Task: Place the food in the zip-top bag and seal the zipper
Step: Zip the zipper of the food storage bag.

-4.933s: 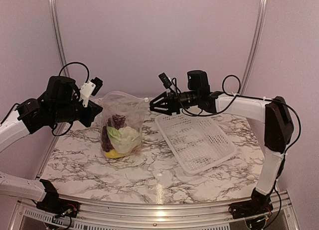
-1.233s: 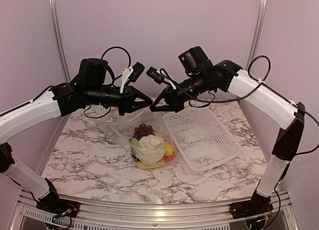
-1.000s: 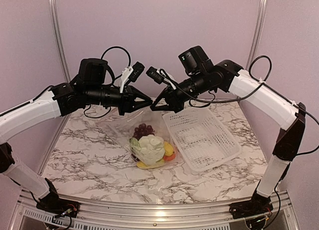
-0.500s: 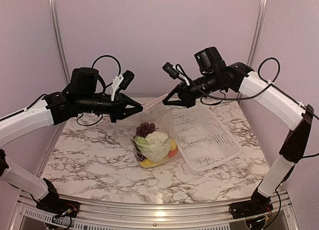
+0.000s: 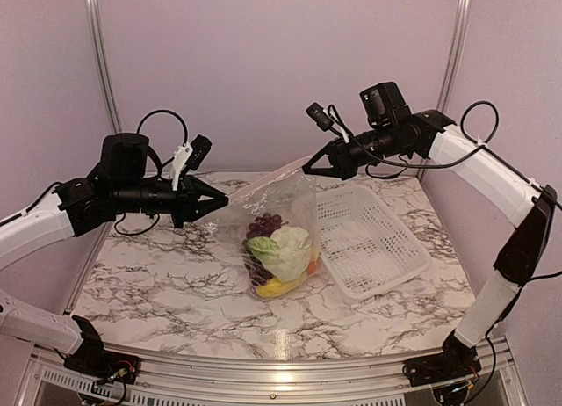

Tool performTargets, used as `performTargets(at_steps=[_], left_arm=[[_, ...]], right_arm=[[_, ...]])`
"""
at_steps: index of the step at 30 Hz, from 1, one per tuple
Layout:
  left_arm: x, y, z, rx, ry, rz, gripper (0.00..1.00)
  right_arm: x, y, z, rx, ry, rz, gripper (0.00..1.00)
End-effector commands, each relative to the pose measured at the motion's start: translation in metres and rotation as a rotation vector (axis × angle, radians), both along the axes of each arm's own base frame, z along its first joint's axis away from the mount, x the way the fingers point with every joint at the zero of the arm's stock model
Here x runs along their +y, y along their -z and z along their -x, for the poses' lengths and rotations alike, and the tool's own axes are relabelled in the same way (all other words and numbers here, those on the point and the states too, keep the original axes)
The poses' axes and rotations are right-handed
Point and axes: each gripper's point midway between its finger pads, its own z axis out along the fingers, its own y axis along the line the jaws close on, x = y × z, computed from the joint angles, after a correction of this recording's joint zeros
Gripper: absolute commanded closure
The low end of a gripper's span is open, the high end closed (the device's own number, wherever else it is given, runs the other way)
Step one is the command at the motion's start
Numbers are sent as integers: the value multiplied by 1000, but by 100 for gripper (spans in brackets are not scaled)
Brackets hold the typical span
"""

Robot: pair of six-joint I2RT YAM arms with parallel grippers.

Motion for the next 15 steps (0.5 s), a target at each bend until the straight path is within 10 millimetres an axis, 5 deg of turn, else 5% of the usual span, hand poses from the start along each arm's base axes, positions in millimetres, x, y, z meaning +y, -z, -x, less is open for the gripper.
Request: performTargets(at_steps=[1,15], left_arm=[[19,21,10,48,-24,-67,91],[42,39,15,65,-79,-114,91]], right_arm=[[-18,-31,-22,-102,93,-41,100],[-16,-24,-29,-93,97,-34,100]])
